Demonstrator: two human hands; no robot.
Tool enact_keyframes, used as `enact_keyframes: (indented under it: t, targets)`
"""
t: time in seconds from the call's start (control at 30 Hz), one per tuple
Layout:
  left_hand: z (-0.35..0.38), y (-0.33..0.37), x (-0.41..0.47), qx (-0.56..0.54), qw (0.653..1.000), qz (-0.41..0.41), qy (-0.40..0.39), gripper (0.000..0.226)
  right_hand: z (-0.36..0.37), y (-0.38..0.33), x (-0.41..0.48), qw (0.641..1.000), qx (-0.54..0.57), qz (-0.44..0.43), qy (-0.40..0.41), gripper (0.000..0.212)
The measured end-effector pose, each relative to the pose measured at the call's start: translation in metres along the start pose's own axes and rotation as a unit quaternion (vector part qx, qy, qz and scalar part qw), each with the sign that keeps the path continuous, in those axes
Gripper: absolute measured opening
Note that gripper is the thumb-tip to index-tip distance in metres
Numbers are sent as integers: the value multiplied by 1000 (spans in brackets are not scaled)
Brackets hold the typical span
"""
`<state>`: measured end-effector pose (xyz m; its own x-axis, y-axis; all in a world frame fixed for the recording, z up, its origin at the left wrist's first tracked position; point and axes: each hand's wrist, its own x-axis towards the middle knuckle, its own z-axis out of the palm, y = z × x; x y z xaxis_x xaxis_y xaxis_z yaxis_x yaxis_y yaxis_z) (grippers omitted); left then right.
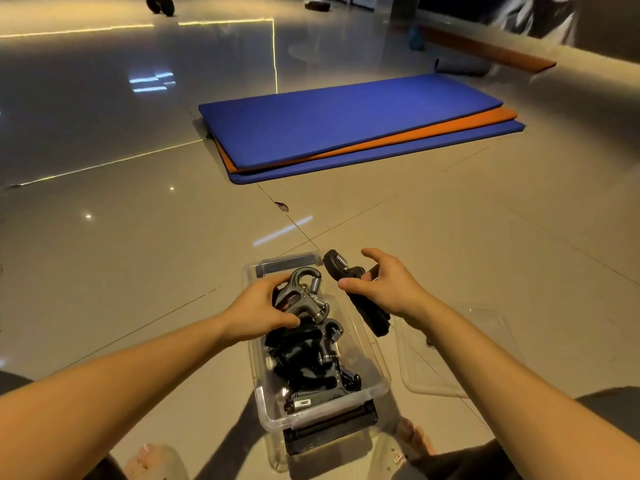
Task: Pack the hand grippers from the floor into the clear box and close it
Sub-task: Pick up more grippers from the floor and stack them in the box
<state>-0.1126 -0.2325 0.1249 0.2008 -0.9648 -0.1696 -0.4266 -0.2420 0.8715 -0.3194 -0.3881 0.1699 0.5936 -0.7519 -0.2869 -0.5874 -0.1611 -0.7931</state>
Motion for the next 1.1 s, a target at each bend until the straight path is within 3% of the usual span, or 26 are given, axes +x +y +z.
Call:
enact_keyframes:
  t: [0.13,0.3,0.6,0.8,1.1]
  targets:
    - [-1,-7,5,-16,1000,-20,5,52,-1,6,1,998,34,51,2,104]
    - [-9,-6,12,-44,998,-37,-4,51,-2,9,2,994,76,83,-15,103]
    - [-4,2,19,-73,994,-79,5,13,-2,3,0,989,126,59,-56,65]
    - [-3,16,18,-112,990,-78,-28,20,1,-5,0,985,158,42,-47,37]
    - [5,31,13,-156,986,-41,-36,33,3,-10,-3,983,178,4,-32,36]
